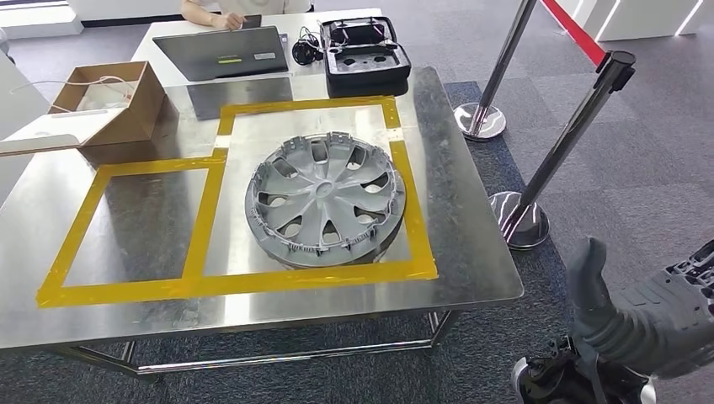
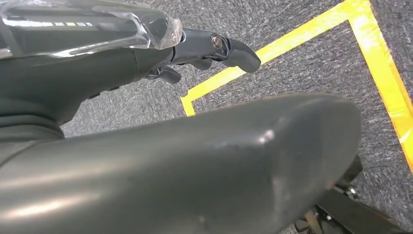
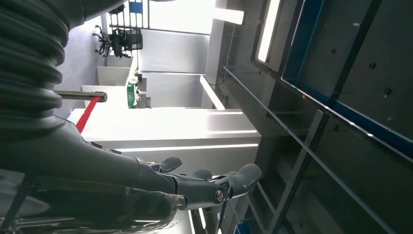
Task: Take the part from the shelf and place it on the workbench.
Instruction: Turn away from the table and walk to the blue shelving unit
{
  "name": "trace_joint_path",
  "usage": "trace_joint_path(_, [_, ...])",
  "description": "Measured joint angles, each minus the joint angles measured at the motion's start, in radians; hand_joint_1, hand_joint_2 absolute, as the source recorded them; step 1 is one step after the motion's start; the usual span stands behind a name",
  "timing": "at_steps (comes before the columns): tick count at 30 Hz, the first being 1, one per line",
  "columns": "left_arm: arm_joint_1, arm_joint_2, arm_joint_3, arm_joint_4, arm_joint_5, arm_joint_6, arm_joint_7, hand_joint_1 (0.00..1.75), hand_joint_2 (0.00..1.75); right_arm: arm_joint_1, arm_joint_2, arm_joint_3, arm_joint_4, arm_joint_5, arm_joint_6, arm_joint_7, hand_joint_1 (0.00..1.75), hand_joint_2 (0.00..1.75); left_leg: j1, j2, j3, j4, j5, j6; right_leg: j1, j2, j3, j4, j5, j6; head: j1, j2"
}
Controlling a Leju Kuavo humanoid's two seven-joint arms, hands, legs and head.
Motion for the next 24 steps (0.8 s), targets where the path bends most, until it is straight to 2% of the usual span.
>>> trace_joint_path(2, [-0.002,0.002,0.000,0.000,0.000,0.000,0.000,0.00,0.00,0.000,0.000,0.000,0.000,0.000,0.000,0.000,0.00,1.75,-0.007,0.001,0.061,-0.130,0.050,0.011,0.006,0.001,0.001,0.001,-0.001,0.003,0.001,0.000])
trace_joint_path(3, [-0.002,0.003,0.000,0.000,0.000,0.000,0.000,0.00,0.00,0.000,0.000,0.000,0.000,0.000,0.000,0.000,0.00,1.75,-0.010,0.002,0.075,-0.162,0.058,0.014,0.008,0.001,0.000,0.001,-0.002,0.005,0.001,0.000])
trace_joint_path(5, [-0.002,0.003,0.000,0.000,0.000,0.000,0.000,0.00,0.00,-0.001,0.000,0.000,0.000,0.000,0.000,0.000,0.00,1.75,-0.012,0.003,0.077,-0.173,0.060,0.016,0.009,0.001,0.000,-0.002,-0.001,0.014,0.001,0.000])
trace_joint_path(7, [-0.002,0.001,0.000,0.000,0.001,0.000,0.000,0.00,0.00,-0.003,0.000,0.000,0.000,0.001,0.000,0.000,0.00,1.75,-0.008,0.004,0.079,-0.178,0.066,0.025,0.007,0.001,-0.004,0.010,-0.012,0.025,0.003,0.000])
trace_joint_path(9, [-0.002,-0.001,0.000,0.000,0.003,0.000,0.001,0.00,0.00,-0.005,0.000,-0.001,0.001,0.002,0.000,0.000,0.00,1.75,-0.002,0.006,0.079,-0.181,0.069,0.033,0.004,0.000,-0.039,0.088,-0.059,0.037,0.006,0.000])
trace_joint_path(11, [-0.002,-0.001,0.000,0.000,0.006,0.000,0.003,0.00,0.00,-0.005,0.000,-0.001,0.004,0.002,0.000,0.000,0.00,1.75,-0.001,0.008,0.078,-0.181,0.070,0.034,0.000,-0.001,-0.102,0.223,-0.119,0.047,0.008,0.000])
trace_joint_path(12, [-0.001,-0.002,0.000,0.000,0.006,0.000,0.004,0.00,0.00,-0.005,0.000,-0.002,0.006,0.002,0.000,0.000,0.00,1.75,-0.001,0.008,0.077,-0.180,0.069,0.034,-0.002,-0.001,-0.124,0.270,-0.132,0.050,0.008,0.000])
trace_joint_path(13, [-0.001,-0.002,0.000,0.000,0.006,0.000,0.005,0.00,0.00,-0.005,0.000,-0.002,0.007,0.002,0.000,0.000,0.00,1.75,0.000,0.009,0.078,-0.180,0.069,0.034,-0.003,-0.001,-0.129,0.281,-0.126,0.052,0.008,0.000])
trace_joint_path(14, [-0.001,-0.003,0.000,0.000,0.006,0.000,0.006,0.00,0.00,-0.005,0.000,-0.002,0.008,0.002,0.000,0.000,0.00,1.75,0.001,0.008,0.080,-0.180,0.069,0.033,-0.005,-0.002,-0.112,0.248,-0.101,0.053,0.008,0.000])
trace_joint_path(16, [-0.001,-0.003,0.000,0.000,0.006,0.000,0.006,0.00,0.00,-0.005,0.000,-0.002,0.009,0.002,0.000,0.000,0.00,1.75,0.002,0.006,0.084,-0.179,0.066,0.026,-0.009,-0.006,-0.040,0.105,-0.039,0.053,0.008,0.000])
trace_joint_path(17, [-0.001,-0.003,0.000,0.000,0.007,0.000,0.006,0.00,0.00,-0.006,0.000,-0.002,0.009,0.002,0.000,0.000,0.00,1.75,0.001,0.005,0.085,-0.178,0.064,0.021,-0.009,-0.007,-0.011,0.045,-0.019,0.050,0.008,0.000])
trace_joint_path(18, [-0.001,-0.002,0.000,0.000,0.007,0.000,0.006,0.00,0.00,-0.006,0.000,-0.002,0.010,0.002,0.000,0.000,0.00,1.75,0.000,0.005,0.085,-0.178,0.064,0.015,-0.008,-0.007,0.006,0.009,-0.011,0.045,0.008,0.000])
trace_joint_path(22, [-0.002,-0.003,0.000,0.000,0.007,0.000,0.006,0.00,0.00,-0.007,0.000,-0.004,0.010,0.002,0.000,0.000,0.00,1.75,0.004,0.004,0.084,-0.176,0.059,-0.008,-0.004,-0.003,0.010,-0.006,-0.007,0.015,0.006,0.000])
trace_joint_path(23, [-0.003,-0.004,0.000,0.000,0.006,0.001,0.006,0.00,0.00,-0.008,0.000,-0.004,0.010,0.002,0.000,0.000,0.00,1.75,0.005,0.004,0.074,-0.153,0.043,-0.012,-0.005,-0.004,0.011,-0.008,-0.004,0.008,0.005,0.000])
trace_joint_path(24, [-0.003,-0.004,0.000,0.000,0.005,0.001,0.006,0.00,0.00,-0.008,0.000,-0.005,0.010,0.002,0.000,0.000,0.00,1.75,0.005,0.003,0.053,-0.108,0.015,-0.014,-0.006,-0.004,0.012,-0.009,-0.003,0.003,0.005,0.000])
